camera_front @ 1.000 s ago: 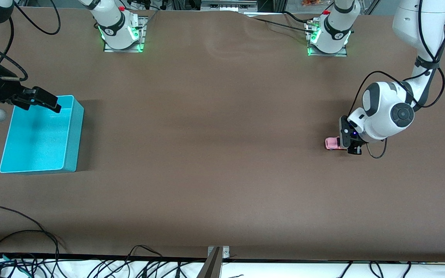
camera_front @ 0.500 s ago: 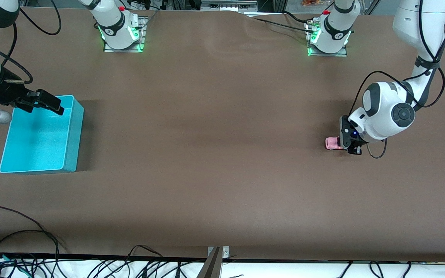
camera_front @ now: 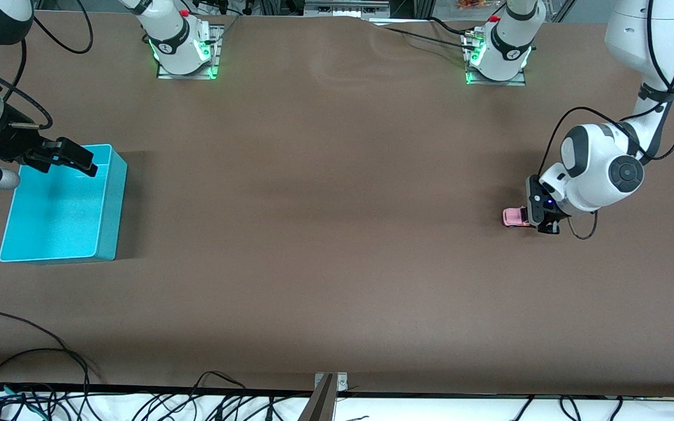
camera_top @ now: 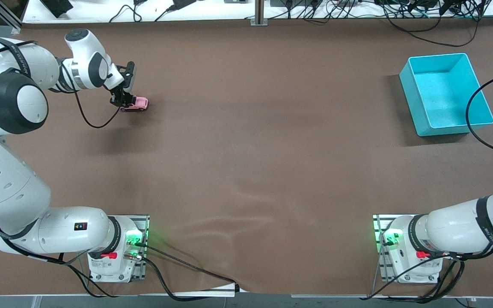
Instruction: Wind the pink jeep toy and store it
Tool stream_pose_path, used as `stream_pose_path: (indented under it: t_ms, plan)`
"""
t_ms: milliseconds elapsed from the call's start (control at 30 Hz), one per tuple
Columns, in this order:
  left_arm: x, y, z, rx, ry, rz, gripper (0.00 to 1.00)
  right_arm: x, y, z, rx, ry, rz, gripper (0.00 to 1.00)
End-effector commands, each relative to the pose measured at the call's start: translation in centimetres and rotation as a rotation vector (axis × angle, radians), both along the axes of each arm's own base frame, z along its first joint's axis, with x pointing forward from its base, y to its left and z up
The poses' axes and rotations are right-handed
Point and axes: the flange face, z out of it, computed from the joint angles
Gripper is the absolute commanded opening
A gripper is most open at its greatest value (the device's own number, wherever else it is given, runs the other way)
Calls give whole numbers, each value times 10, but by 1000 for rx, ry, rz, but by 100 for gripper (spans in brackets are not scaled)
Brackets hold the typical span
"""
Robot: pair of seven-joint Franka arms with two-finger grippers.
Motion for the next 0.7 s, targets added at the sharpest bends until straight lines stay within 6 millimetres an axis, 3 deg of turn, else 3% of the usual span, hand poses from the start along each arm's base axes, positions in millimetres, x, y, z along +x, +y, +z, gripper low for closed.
stream_pose_path:
  t_ms: [0,267,667]
  plan:
    - [-4,29,-14,-15,18,-18,0,-4,-1,-3,-29,-6,-4,100]
    - [-9,60,-13,-16,14,-19,0,-4,-1,-3,-25,3,-7,100]
    - [-25,123,-13,-6,18,-18,0,-3,-3,-7,-27,8,-22,100]
